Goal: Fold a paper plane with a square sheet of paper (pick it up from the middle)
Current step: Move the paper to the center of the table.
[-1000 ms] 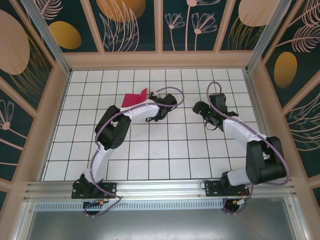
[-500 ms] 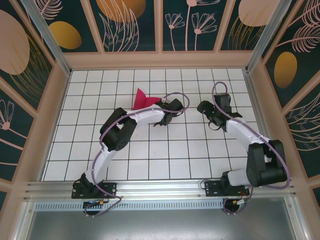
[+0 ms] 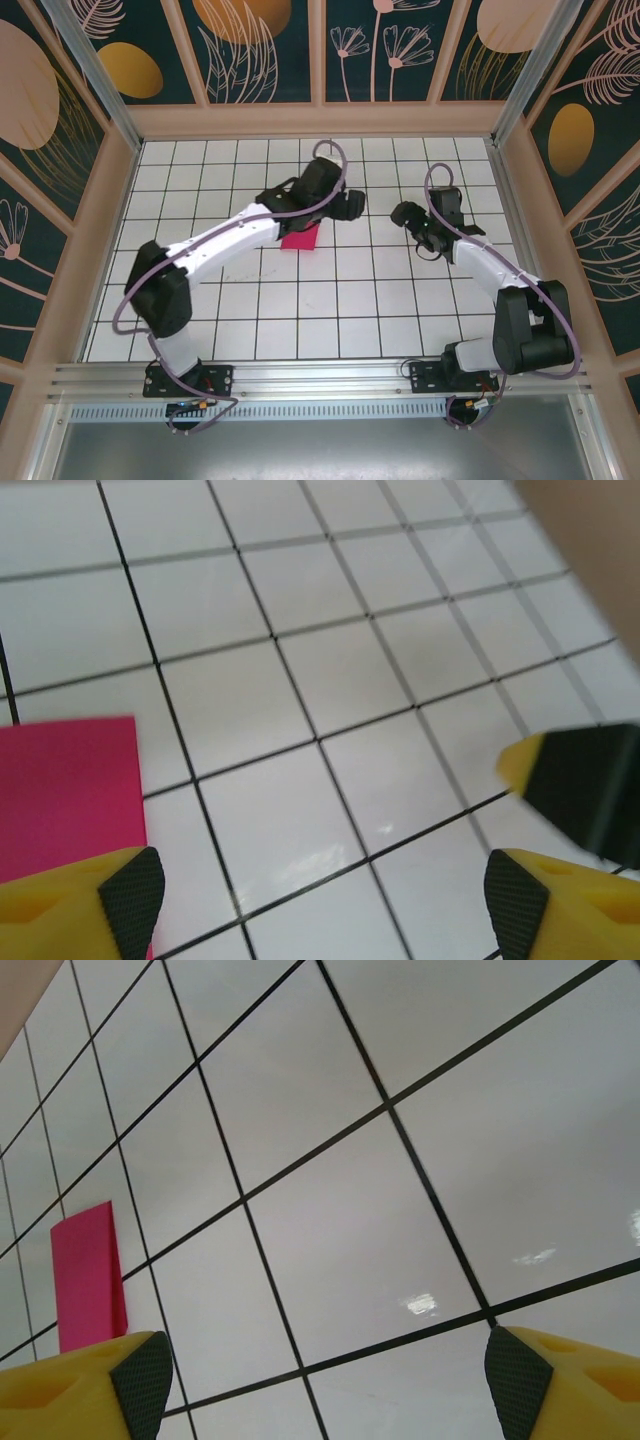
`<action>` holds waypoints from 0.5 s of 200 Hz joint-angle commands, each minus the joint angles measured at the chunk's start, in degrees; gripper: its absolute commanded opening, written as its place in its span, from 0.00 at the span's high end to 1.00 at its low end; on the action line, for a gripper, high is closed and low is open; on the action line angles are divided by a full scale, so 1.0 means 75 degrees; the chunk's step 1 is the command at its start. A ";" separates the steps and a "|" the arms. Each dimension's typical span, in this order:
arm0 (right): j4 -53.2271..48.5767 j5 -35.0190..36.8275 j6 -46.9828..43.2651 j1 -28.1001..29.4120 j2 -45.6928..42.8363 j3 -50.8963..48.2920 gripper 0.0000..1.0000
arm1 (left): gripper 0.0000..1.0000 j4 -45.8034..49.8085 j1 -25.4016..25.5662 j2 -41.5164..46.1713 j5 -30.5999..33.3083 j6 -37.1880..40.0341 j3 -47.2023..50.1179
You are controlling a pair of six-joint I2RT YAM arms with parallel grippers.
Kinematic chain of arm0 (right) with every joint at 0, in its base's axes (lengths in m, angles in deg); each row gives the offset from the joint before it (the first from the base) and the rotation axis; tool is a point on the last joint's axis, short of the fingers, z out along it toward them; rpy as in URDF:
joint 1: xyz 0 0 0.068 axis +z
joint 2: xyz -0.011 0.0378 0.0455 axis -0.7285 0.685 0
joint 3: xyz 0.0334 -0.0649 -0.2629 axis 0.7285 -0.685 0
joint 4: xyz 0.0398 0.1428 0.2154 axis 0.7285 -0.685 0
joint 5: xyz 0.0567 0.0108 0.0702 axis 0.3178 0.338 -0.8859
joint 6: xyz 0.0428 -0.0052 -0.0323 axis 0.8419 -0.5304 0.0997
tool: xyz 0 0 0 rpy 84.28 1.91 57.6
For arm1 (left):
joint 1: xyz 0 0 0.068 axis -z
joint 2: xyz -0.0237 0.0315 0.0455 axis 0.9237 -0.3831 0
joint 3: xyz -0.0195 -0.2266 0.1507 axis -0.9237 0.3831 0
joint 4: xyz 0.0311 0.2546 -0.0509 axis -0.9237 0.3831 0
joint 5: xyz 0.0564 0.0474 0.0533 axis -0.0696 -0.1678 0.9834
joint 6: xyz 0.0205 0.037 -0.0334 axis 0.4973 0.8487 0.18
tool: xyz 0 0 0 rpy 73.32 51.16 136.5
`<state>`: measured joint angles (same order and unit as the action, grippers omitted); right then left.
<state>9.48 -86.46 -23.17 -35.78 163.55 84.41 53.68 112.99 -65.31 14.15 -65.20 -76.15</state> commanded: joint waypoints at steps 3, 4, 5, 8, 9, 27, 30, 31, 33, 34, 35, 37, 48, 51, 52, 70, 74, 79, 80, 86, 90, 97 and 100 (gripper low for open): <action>0.0352 -0.0873 -0.0219 0.0321 0.0358 0.0345 0.19 | 0.09 -0.0587 -0.0600 0.0210 -0.0343 -0.0768 0.0955; 0.0359 -0.0889 -0.0223 0.0348 0.0372 0.0371 0.19 | 0.09 -0.0609 -0.0628 0.0211 -0.0360 -0.0790 0.0996; 0.0368 -0.0902 -0.0231 0.0374 0.0396 0.0395 0.19 | 0.09 -0.0625 -0.0653 0.0212 -0.0375 -0.0807 0.1016; 0.0389 -0.0946 -0.0237 0.0476 0.0458 0.0462 0.19 | 0.08 -0.0684 -0.0731 0.0448 -0.0423 -0.0861 0.1156; 0.0400 -0.0966 -0.0244 0.0502 0.0486 0.0488 0.19 | 0.08 -0.0698 -0.0751 0.0476 -0.0435 -0.0878 0.1196; 0.0480 -0.1030 -0.0316 0.1203 0.0987 0.0972 0.23 | 0.01 -0.0869 -0.1149 0.0859 -0.0396 -0.1219 0.1858; 0.0481 -0.1042 -0.0346 0.1339 0.1086 0.1075 0.24 | 0.02 -0.0884 -0.1206 0.0921 -0.0345 -0.1261 0.1979; 0.0487 -0.1043 -0.0351 0.1379 0.1116 0.1110 0.24 | 0.02 -0.0892 -0.1223 0.0942 -0.0332 -0.1289 0.2012; 0.0489 -0.1036 -0.0369 0.1479 0.1189 0.1184 0.24 | 0.01 -0.0898 -0.1272 0.0977 -0.0311 -0.1324 0.2080; 0.0486 -0.1034 -0.0374 0.1519 0.1233 0.1218 0.24 | 0.02 -0.0899 -0.1297 0.0993 -0.0297 -0.1338 0.2098; 0.0484 -0.1034 -0.0377 0.1562 0.1266 0.1252 0.25 | 0.02 -0.0900 -0.1316 0.1013 -0.0285 -0.1357 0.2141; 0.0483 -0.1033 -0.0387 0.1624 0.1335 0.1337 0.26 | 0.02 -0.0909 -0.1350 0.1036 -0.0264 -0.1394 0.2218; 0.0486 -0.1078 -0.0403 0.2076 0.1802 0.1753 0.31 | 0.01 -0.0872 -0.1576 0.1217 -0.0093 -0.1584 0.2546; 0.0497 -0.1115 -0.0397 0.2183 0.1945 0.1868 0.33 | 0.01 -0.0857 -0.1628 0.1263 -0.0048 -0.1658 0.2630; 0.0502 -0.1127 -0.0394 0.2217 0.1986 0.1911 0.33 | 0.02 -0.0855 -0.1657 0.1277 -0.0037 -0.1681 0.2660; 0.0536 -0.1321 -0.0359 0.2670 0.2886 0.2632 0.44 | 0.01 -0.0831 -0.2022 0.1569 0.0284 -0.2130 0.3196; 0.0547 -0.1357 -0.0357 0.2849 0.3081 0.2784 0.46 | 0.02 -0.0807 -0.2102 0.1639 0.0418 -0.2271 0.3295; 0.0552 -0.1391 -0.0346 0.2972 0.3318 0.2985 0.48 | 0.01 -0.0785 -0.2196 0.1717 0.0567 -0.2441 0.3449; 0.0547 -0.1400 -0.0345 0.2986 0.3363 0.3033 0.48 | 0.01 -0.0772 -0.2238 0.1717 0.0592 -0.2471 0.3479; 0.0531 -0.1466 -0.0335 0.3102 0.3645 0.3273 0.50 | 0.01 -0.0721 -0.2358 0.1794 0.0690 -0.2635 0.3624; 0.0559 -0.1524 -0.0338 0.3174 0.3821 0.3434 0.52 | 0.02 -0.0698 -0.2442 0.1828 0.0700 -0.2720 0.3700; 0.0582 -0.1628 -0.0326 0.3275 0.4126 0.3704 0.54 | 0.01 -0.0680 -0.2587 0.1876 0.0689 -0.2828 0.3840; 0.0574 -0.1666 -0.0321 0.3319 0.4234 0.3829 0.56 | 0.01 -0.0669 -0.2641 0.1886 0.0673 -0.2864 0.3891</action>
<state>12.93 -95.62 -25.46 -13.36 189.28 107.18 48.57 96.20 -54.14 15.94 -80.41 -49.88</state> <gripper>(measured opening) 0.480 0.985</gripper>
